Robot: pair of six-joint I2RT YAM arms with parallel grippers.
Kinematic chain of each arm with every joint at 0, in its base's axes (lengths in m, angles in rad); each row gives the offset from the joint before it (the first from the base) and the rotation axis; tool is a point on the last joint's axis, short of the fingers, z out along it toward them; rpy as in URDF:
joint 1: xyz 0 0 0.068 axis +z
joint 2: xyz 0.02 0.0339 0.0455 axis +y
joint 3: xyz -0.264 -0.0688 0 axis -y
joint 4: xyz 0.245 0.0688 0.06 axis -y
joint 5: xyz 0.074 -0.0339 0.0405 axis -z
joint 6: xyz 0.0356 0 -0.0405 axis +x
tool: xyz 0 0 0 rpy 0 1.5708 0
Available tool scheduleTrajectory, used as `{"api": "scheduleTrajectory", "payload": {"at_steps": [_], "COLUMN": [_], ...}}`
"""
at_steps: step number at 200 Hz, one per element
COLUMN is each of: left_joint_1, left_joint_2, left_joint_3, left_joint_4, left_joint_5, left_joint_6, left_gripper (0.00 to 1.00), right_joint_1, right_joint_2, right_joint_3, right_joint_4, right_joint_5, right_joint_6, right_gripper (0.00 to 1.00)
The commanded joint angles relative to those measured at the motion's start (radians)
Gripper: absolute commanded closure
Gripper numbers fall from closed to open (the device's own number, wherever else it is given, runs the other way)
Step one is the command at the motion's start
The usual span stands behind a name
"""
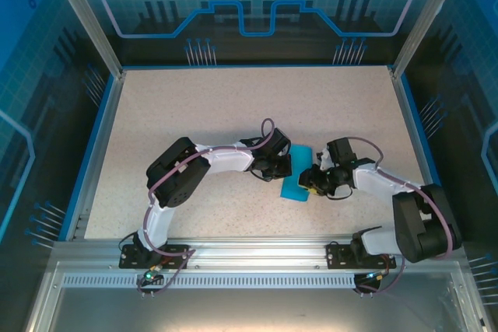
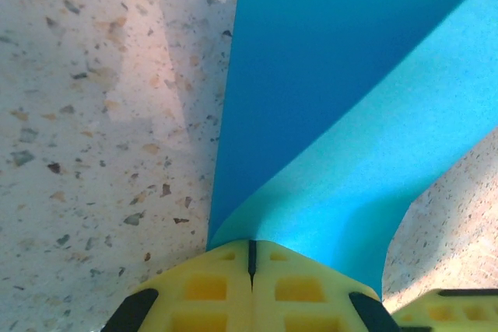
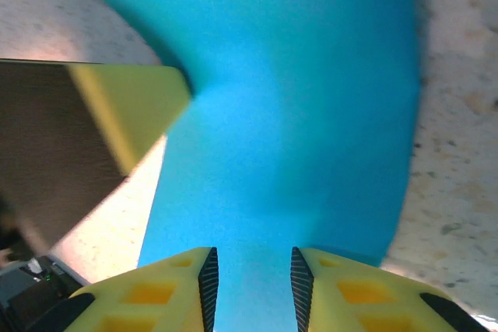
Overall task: Fold a paper plane with a square sheet of paper (pick it up from the middle)
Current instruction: Fold the square sheet of paper in half at the center of the table.
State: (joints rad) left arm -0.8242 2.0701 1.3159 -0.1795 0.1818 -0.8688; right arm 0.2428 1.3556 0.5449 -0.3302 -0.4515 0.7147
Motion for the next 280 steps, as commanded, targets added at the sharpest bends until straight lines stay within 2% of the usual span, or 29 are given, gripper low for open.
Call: {"api": "scheduleTrajectory", "payload": {"at_steps": [1,48,97,137,180,218,243,259,280], "left_joint_1": [-0.009,-0.010,-0.011,-0.010,-0.012,-0.012,-0.012,-0.012,-0.013], "left_joint_2": [0.039,0.038,0.039,0.039,0.040,0.042,0.042,0.044,0.047], "left_joint_3": [0.011,0.011,0.014,0.014,0.015,0.021,0.021,0.018,0.021], "left_joint_4": [-0.078,-0.081,-0.085,-0.089,-0.089,-0.095,-0.100,-0.094,-0.095], "left_joint_5": [0.014,0.015,0.014,0.015,0.016,0.016,0.015,0.016,0.019], "left_joint_6": [0.022,0.027,0.032,0.037,0.039,0.043,0.048,0.046,0.046], "left_gripper": [1.00,1.00,1.00,1.00,1.00,1.00,1.00,1.00,1.00], "right_joint_1": [0.013,0.012,0.016,0.022,0.025,0.021,-0.072,-0.149,-0.194], "right_joint_2": [0.037,0.033,-0.132,-0.116,-0.034,-0.105,-0.135,-0.102,-0.023], "right_joint_3": [-0.035,-0.066,-0.070,-0.132,-0.134,-0.070,0.010,0.022,0.069], "right_joint_4": [-0.010,-0.013,-0.035,0.038,0.006,-0.056,-0.063,0.031,0.078], "right_joint_5": [0.038,0.065,-0.032,-0.090,-0.020,0.010,-0.022,-0.075,-0.132], "right_joint_6": [0.001,0.010,0.001,0.020,0.010,0.001,-0.035,-0.038,-0.061], "right_gripper": [0.67,0.67,0.67,0.65,0.67,0.66,0.66,0.66,0.68]}}
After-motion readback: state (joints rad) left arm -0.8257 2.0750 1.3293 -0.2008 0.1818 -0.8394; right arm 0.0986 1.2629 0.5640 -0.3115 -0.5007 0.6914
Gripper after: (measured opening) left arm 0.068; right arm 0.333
